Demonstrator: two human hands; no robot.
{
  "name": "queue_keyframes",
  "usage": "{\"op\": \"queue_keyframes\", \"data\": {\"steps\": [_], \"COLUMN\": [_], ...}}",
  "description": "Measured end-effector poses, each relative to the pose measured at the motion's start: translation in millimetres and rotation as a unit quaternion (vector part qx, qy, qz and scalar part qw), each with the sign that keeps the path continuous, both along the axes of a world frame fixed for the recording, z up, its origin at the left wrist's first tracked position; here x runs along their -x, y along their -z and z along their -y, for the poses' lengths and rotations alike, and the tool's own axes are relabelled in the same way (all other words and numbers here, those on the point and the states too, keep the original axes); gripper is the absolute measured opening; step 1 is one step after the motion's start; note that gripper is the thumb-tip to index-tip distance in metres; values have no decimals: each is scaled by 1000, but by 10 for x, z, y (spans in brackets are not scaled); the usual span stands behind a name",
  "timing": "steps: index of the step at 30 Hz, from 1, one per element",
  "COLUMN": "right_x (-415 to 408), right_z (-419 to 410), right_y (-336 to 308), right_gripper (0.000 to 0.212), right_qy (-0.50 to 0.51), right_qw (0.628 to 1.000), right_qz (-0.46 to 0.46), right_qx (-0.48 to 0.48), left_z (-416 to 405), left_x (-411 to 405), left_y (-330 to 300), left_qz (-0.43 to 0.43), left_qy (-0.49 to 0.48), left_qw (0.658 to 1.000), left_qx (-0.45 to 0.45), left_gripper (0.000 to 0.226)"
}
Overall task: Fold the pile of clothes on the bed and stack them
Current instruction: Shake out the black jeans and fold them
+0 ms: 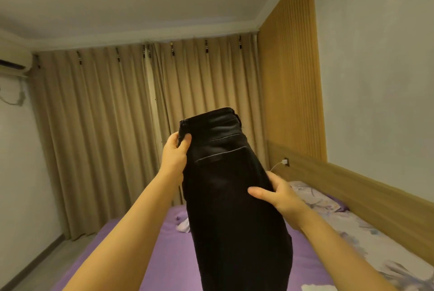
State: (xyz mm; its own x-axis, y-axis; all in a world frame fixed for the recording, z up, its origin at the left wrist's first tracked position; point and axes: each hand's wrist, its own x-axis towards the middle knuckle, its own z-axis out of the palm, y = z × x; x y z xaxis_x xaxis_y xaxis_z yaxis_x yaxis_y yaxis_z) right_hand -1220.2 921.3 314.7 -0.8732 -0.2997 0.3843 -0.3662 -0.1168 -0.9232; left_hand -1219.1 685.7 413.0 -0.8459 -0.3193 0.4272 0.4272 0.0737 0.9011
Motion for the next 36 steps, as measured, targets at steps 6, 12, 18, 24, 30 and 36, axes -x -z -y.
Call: {"op": "queue_keyframes", "data": {"steps": [6,12,18,24,30,36], "right_x": [110,162,248,340,332,261], "right_z": [153,363,197,-330,-423,-349], "right_y": [-28,-51,351,1006,1395,1568], "right_gripper": [34,33,30,28,29,37], "right_qy": [-73,-160,-148,-144,-109,-43], "right_qw": [996,984,983,972,980,986], "right_qz": [-25,-11,37,87,44,100], "right_qx": [-35,-80,-102,-167,-159,-126], "left_z": [199,-399,-467,-534,-590,-747], "left_x": [-43,19,247,285,191,72], "left_y": [280,307,865,849,688,520], "left_qz": [39,-115,121,20,-72,-129], "left_qy": [-275,-86,-62,-155,-200,-209], "left_qw": [939,770,795,637,540,533], "left_qx": [202,622,592,755,814,810], "left_gripper": [59,47,70,72,84,92]}}
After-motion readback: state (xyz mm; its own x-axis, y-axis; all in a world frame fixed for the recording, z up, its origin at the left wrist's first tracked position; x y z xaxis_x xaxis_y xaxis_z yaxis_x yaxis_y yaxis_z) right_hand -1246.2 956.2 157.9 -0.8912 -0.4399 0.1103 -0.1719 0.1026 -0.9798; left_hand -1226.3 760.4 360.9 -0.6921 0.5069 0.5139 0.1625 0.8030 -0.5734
